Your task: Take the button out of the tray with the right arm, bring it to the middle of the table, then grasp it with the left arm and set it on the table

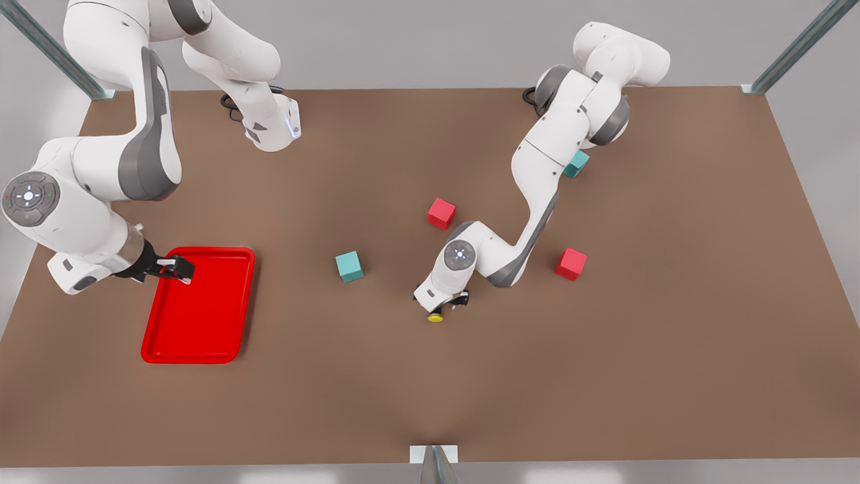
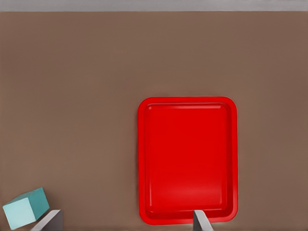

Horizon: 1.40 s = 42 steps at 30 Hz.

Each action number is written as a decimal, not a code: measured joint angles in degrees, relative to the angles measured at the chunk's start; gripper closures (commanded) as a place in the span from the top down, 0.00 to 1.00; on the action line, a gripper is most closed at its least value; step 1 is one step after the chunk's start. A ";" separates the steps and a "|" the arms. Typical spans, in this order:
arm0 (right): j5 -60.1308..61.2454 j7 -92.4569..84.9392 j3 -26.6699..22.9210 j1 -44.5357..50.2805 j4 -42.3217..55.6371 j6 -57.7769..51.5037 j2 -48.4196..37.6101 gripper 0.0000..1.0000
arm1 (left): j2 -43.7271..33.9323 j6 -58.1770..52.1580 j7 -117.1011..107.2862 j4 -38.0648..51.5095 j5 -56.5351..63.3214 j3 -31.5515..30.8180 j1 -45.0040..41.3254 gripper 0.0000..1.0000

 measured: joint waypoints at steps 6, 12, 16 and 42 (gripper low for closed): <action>0.03 -0.68 0.00 0.01 -0.01 -0.06 0.04 1.00 | -0.07 -0.25 1.12 0.63 0.02 0.00 0.09 0.83; 0.04 -1.16 0.00 0.32 -0.02 -0.17 0.06 1.00 | -0.11 -0.46 1.89 0.74 0.01 0.00 0.17 0.55; 0.01 -1.39 0.00 0.39 -0.02 -0.23 0.06 1.00 | -0.09 -0.52 2.15 0.74 -0.03 -0.02 0.26 0.50; -3.44 -2.00 0.11 2.49 0.26 1.72 1.03 1.00 | -8.52 -25.29 -28.04 1.57 5.84 32.70 -20.67 0.49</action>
